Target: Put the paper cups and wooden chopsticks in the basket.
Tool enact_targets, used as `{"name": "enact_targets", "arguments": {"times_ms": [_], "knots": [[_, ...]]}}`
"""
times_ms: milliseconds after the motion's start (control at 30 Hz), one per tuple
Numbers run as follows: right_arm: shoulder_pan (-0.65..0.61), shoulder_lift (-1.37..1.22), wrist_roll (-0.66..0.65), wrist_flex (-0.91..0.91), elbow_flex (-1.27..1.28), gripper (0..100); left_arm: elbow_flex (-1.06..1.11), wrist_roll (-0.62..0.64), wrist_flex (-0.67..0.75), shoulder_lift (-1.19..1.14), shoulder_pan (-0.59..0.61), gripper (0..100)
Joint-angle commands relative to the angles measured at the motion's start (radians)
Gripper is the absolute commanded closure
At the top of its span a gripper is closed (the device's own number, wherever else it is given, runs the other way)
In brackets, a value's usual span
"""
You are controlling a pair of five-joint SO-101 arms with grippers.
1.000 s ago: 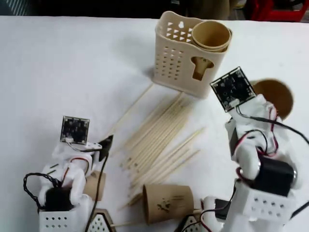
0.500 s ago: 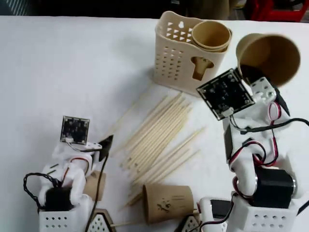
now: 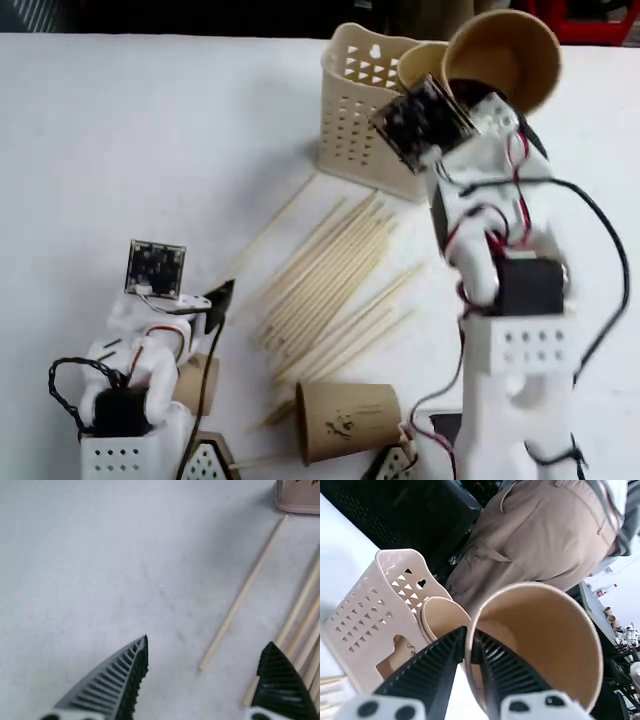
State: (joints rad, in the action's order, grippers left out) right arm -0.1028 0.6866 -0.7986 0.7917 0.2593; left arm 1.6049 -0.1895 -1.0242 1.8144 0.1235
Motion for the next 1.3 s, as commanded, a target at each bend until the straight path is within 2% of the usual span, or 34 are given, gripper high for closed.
{"name": "enact_targets", "arguments": {"times_ms": [0, 367, 1033, 1100, 1267], "knots": [[-0.010, -0.061, 0.000, -0.054, -0.087, 97.9, -0.008, -0.012, 0.026, 0.010, 0.007, 65], [-0.028, -0.306, 0.080, 0.019, -0.341, 97.9, -0.008, -0.012, 0.028, 0.010, 0.007, 65], [-0.056, -0.476, 0.117, 0.025, -0.351, 97.1, -0.008, -0.012, 0.026, 0.010, 0.007, 65], [-0.054, -0.469, 0.164, 0.025, -0.353, 92.2, -0.008, -0.012, 0.026, 0.010, 0.007, 65], [-0.051, -0.426, 0.276, 0.025, -0.356, 71.8, -0.008, -0.012, 0.026, 0.010, 0.007, 65]]}}
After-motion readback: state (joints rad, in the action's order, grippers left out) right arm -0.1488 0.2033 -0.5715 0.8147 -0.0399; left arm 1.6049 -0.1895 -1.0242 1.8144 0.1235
